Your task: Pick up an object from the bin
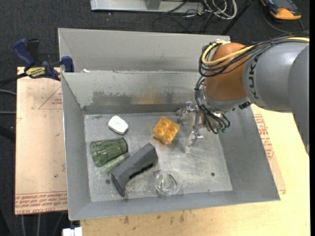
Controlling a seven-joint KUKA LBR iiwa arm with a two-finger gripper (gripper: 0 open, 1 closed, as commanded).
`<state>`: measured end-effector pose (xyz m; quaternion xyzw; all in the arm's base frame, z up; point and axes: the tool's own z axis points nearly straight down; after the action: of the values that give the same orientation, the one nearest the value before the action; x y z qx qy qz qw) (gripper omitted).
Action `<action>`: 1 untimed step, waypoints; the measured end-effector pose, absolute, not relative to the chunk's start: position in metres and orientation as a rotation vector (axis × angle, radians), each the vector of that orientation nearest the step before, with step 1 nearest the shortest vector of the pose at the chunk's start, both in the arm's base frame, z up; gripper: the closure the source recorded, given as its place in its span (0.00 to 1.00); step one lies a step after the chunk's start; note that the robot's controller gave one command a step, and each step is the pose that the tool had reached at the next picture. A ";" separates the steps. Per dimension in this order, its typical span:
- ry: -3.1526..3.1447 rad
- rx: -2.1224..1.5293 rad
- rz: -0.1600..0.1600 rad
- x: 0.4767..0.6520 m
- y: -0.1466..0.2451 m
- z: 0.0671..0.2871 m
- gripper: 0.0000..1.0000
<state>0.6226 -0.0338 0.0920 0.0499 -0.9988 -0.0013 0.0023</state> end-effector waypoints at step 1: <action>-3.134 0.274 0.001 0.628 0.010 0.084 0.00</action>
Offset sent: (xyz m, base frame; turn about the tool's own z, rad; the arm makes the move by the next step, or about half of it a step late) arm 0.0051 0.0613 -0.0220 -0.0110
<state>0.6282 0.0103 0.0837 0.0872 -0.9962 0.0002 -0.0020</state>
